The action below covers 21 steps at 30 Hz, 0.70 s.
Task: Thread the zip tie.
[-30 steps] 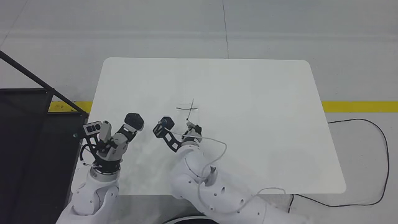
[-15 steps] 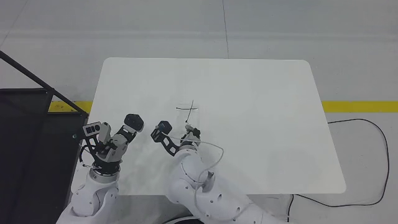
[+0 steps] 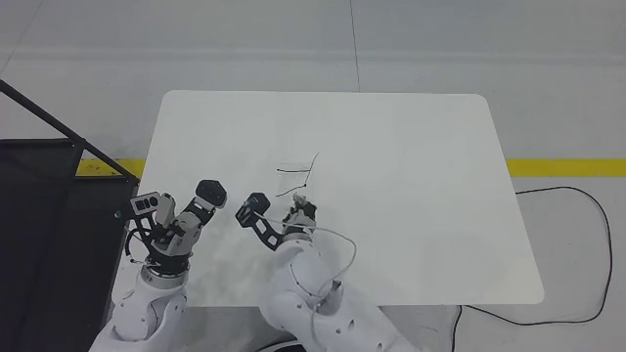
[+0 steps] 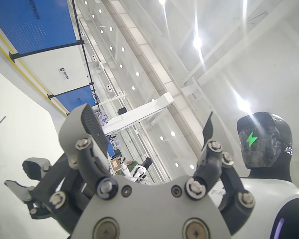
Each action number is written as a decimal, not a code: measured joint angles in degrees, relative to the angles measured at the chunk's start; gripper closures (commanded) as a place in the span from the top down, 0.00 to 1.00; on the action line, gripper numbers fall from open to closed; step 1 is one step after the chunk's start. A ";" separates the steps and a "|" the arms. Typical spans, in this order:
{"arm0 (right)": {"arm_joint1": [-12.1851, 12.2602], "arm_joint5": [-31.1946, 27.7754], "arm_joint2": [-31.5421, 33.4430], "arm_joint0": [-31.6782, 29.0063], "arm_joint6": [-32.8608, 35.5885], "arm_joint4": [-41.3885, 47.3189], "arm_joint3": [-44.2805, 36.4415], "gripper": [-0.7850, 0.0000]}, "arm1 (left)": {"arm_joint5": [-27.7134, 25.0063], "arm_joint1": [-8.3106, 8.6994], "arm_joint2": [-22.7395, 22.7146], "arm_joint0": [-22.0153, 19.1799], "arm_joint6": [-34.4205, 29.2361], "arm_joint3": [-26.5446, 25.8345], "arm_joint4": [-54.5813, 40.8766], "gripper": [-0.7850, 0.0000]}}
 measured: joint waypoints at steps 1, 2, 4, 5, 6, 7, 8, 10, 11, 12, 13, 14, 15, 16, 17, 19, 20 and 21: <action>0.01 0.15 0.39 -0.50 -0.39 -0.26 -0.66 0.49 | -0.03 -0.01 -0.11 0.00 0.02 -0.06 -0.13 1.00; 0.13 0.25 1.06 -1.39 -1.06 -0.60 -1.92 0.54 | -0.03 -0.01 -0.32 0.00 0.01 -0.14 -0.32 1.00; 0.56 0.33 2.42 -3.33 -2.44 -1.39 -4.85 0.69 | 0.11 0.01 -0.68 0.03 -0.12 -0.17 -0.60 1.00; 0.97 0.36 3.47 -5.04 -3.73 -1.90 -7.61 0.73 | 0.13 0.01 -0.72 0.11 -0.40 -0.08 -0.60 1.00; 1.33 0.42 4.35 -6.57 -5.04 -2.13 -10.08 0.85 | -0.01 -0.01 -0.53 0.24 -0.68 -0.04 -0.38 1.00; 1.74 0.42 5.32 -8.32 -6.60 -2.28 -12.68 0.91 | -0.24 -0.05 -0.32 0.36 -0.86 -0.04 -0.07 1.00; 2.37 0.25 6.76 -10.90 -9.05 -2.43 -16.20 1.00 | -0.56 -0.09 -0.08 0.44 -1.01 -0.09 0.41 1.00; 3.40 -0.06 9.20 -15.22 -13.64 -2.32 -21.43 1.00 | -0.95 -0.14 0.26 0.44 -1.35 -0.17 1.35 1.00; 4.13 -0.26 11.07 -18.23 -17.22 -2.02 -24.73 1.00 | -1.18 -0.16 0.55 0.37 -1.71 -0.22 2.16 1.00; 4.67 -0.32 12.66 -20.35 -20.26 -1.47 -27.01 1.00 | -1.35 -0.18 0.83 0.32 -2.03 -0.23 2.85 1.00; 5.23 -0.42 14.32 -22.43 -23.50 -0.57 -29.05 1.00 | -1.61 -0.21 1.11 0.26 -2.24 -0.23 3.62 1.00; 5.96 -0.49 16.51 -25.23 -27.97 0.78 -31.50 1.00 | -2.18 -0.28 1.43 0.14 -2.16 -0.17 4.83 1.00; 6.47 -0.16 18.10 -27.34 -31.48 1.94 -33.22 1.00 | -2.69 -0.37 1.64 0.03 -1.75 -0.09 5.91 1.00; 6.96 0.23 19.61 -29.45 -35.03 3.30 -34.77 1.00 | -3.18 -0.47 1.87 -0.10 -1.06 -0.03 7.12 1.00; 7.56 0.62 21.45 -32.23 -39.69 5.16 -36.68 1.00 | -3.74 -0.65 2.28 -0.31 0.09 -0.02 8.94 1.00; 8.31 1.46 23.75 -36.44 -46.47 7.98 -39.32 1.00 | -4.22 -0.95 3.04 -0.63 2.07 -0.06 12.10 1.00; 8.69 1.89 25.00 -39.08 -50.72 9.76 -40.85 1.00 | -4.45 -1.18 3.43 -0.87 3.72 -0.10 14.50 1.00; 8.94 2.05 25.89 -40.90 -53.66 11.06 -41.82 1.00 | -4.53 -1.37 3.67 -1.07 5.17 -0.12 16.47 1.00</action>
